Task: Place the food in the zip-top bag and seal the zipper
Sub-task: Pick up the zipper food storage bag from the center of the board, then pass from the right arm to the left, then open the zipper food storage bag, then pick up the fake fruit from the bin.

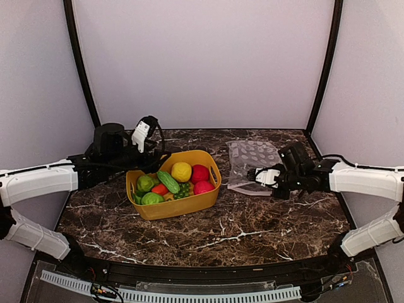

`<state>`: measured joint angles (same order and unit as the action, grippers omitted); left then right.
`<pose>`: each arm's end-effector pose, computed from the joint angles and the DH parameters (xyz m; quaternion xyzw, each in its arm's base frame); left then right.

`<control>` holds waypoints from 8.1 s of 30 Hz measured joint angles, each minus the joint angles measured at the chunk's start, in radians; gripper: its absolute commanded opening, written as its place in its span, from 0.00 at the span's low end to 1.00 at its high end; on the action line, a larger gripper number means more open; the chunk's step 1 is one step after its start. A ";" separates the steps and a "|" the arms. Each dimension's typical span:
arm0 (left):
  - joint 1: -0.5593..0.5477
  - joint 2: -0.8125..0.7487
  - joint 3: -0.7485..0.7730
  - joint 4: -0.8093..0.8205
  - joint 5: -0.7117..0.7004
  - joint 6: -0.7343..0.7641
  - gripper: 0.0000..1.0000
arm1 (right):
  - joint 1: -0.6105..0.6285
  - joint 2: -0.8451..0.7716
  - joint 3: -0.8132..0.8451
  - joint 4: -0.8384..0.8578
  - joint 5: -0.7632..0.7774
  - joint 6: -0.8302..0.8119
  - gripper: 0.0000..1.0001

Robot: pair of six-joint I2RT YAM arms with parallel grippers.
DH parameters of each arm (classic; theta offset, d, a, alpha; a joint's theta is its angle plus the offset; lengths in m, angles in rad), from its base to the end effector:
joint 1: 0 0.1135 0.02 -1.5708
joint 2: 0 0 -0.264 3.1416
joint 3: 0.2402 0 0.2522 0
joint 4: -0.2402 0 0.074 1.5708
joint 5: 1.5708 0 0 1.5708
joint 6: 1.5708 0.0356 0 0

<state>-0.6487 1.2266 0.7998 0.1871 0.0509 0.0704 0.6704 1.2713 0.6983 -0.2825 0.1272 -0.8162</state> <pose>0.2261 -0.1737 0.2892 0.2914 0.7305 -0.1952 0.5860 0.2004 0.1531 0.2008 -0.6162 0.7033 -0.0848 0.3441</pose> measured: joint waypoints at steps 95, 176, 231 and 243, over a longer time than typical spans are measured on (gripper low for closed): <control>-0.471 0.933 0.854 0.288 -0.590 -0.827 0.06 | -0.274 0.075 0.613 -0.166 -0.132 0.502 0.00; -0.196 0.731 0.726 -0.676 -0.445 -0.620 0.94 | -0.376 0.271 0.566 -0.304 -0.711 0.500 0.00; -0.319 0.485 0.755 -0.577 -0.378 -0.488 0.56 | -0.591 0.205 0.870 -0.423 -0.402 0.459 0.00; -0.355 0.443 0.671 -0.304 -0.194 -0.447 0.55 | -0.487 0.139 0.644 -0.399 -0.375 0.505 0.00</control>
<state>-1.0035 1.6691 1.4712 -0.1173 -0.1432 -0.3763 0.1837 1.4101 1.3426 -0.6819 -0.2474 -0.3115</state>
